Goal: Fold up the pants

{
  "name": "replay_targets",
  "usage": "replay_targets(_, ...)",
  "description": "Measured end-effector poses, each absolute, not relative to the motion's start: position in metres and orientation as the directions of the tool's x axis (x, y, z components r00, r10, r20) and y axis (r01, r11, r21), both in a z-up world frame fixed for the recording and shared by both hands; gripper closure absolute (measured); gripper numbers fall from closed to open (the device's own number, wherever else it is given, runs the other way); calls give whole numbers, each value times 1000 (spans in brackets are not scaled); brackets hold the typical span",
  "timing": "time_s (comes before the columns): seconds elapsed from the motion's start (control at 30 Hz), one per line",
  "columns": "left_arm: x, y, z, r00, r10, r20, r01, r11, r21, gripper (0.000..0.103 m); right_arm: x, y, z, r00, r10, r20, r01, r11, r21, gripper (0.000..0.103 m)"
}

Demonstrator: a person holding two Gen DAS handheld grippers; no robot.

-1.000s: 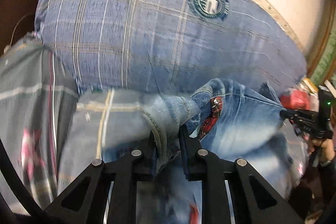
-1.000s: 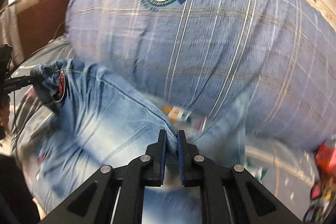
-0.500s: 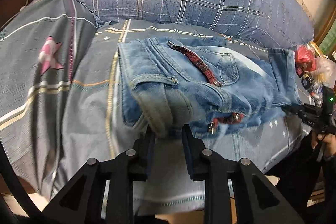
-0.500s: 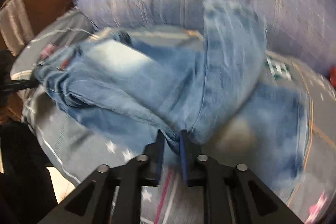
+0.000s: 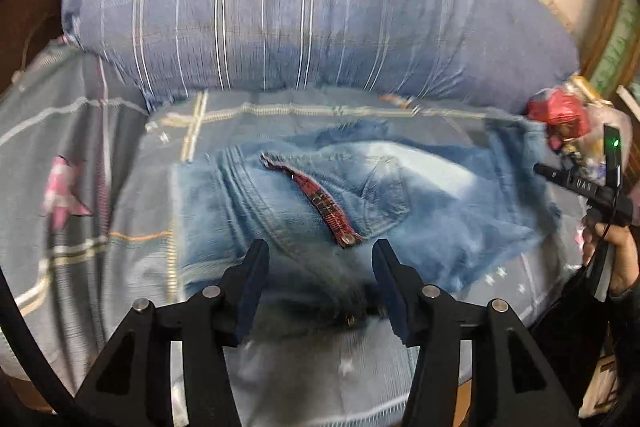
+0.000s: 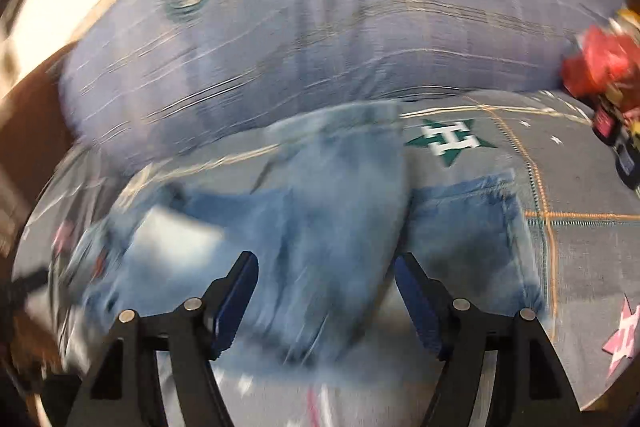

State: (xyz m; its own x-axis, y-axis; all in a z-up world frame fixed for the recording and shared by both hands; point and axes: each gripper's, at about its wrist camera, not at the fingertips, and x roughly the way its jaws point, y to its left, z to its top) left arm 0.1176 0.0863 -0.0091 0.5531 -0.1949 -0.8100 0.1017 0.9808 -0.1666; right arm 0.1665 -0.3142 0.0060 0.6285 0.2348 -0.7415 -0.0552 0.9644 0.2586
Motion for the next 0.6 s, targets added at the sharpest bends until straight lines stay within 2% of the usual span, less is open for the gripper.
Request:
replay_targets(0.03, 125, 83, -17, 534, -193, -823, 92, 981, -170, 48, 182, -315, 0, 621, 206, -756, -28, 970, 242, 31)
replay_targets(0.07, 130, 81, -23, 516, -198, -834, 89, 980, -178, 49, 188, -317, -2, 617, 200, -761, -22, 971, 237, 59)
replay_targets(0.1, 135, 80, -29, 497, -204, -843, 89, 979, -185, 49, 197, -318, -6, 617, 202, -761, -17, 970, 243, 83)
replay_targets(0.13, 139, 78, -34, 485, -192, -854, 91, 981, -169, 49, 203, -317, -7, 612, 215, -761, -13, 965, 262, 99)
replay_targets(0.2, 142, 75, -38, 474, -159, -866, 105, 987, -124, 49, 198, -333, -1, 646, 248, -722, 21, 940, 341, 99)
replay_targets(0.27, 141, 74, -42, 466, -146, -873, 122, 988, -100, 49, 172, -351, 12, 700, 225, -677, 49, 932, 360, 99)
replay_targets(0.37, 140, 76, -50, 453, -148, -879, 139, 986, -94, 48, 138, -376, 9, 726, 191, -661, 107, 918, 383, 98)
replay_targets(0.5, 139, 81, -51, 451, -156, -879, 141, 985, -102, 46, 112, -415, -33, 611, 151, -777, 256, 891, 374, 93)
replay_targets(0.53, 138, 81, -50, 449, -154, -880, 142, 985, -100, 46, 108, -421, -38, 596, 135, -791, 289, 883, 369, 89)
replay_targets(0.6, 136, 82, -46, 454, -147, -879, 140, 986, -92, 46, 100, -432, -36, 605, 86, -791, 340, 871, 355, 69)
